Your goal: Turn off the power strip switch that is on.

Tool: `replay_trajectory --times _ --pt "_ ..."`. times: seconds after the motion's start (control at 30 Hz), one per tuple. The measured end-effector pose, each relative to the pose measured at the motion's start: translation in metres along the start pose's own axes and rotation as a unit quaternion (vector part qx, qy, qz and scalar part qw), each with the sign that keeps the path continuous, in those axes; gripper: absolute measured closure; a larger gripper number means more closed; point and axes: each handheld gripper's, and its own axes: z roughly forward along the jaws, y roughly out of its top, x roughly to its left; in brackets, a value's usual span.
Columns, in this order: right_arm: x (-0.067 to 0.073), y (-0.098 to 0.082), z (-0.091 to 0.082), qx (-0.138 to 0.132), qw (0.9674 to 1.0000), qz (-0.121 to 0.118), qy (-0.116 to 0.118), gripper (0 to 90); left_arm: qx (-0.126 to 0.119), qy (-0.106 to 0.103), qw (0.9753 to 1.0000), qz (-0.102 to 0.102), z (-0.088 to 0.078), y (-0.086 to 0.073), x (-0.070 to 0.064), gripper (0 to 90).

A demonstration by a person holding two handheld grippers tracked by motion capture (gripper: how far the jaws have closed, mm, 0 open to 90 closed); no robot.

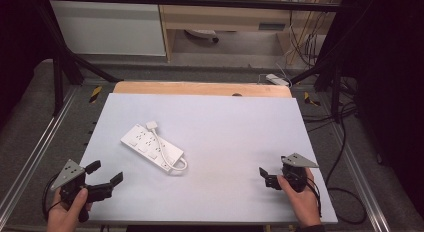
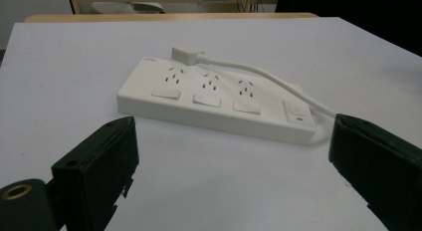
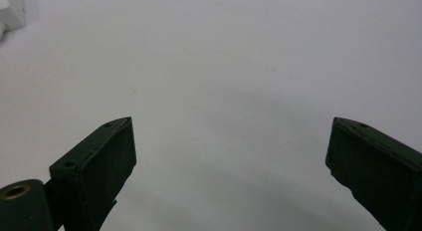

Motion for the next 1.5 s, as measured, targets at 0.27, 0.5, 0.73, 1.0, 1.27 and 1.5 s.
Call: replay_trajectory --times 0.27,0.5,0.73,1.0,1.27,1.5 --pt "0.000 0.000 -0.001 -0.005 1.0000 -0.004 0.000 5.9 -0.007 0.009 0.9999 -0.002 -0.002 0.001 0.001 5.6" --pt "0.001 0.001 -0.001 -0.013 0.9999 -0.009 -0.004 5.7 -0.013 0.011 0.9998 -0.012 -0.003 0.001 0.002 5.7" --pt "0.002 0.002 -0.002 -0.015 0.9998 -0.012 -0.005 5.3 -0.025 0.009 0.9996 -0.012 -0.003 0.002 0.000 5.7" --pt "0.003 0.003 -0.004 -0.023 0.9996 -0.016 -0.007 4.8 -0.038 -0.002 0.9989 -0.028 -0.003 0.004 -0.003 6.2" --pt "0.003 0.004 -0.005 -0.032 0.9993 -0.019 0.001 4.4 -0.020 0.000 0.9994 -0.028 0.005 0.009 -0.006 6.1" --pt "0.004 0.005 -0.003 -0.028 0.9994 -0.018 0.011 4.6 0.004 0.007 0.9999 -0.014 0.014 0.016 -0.012 6.0"
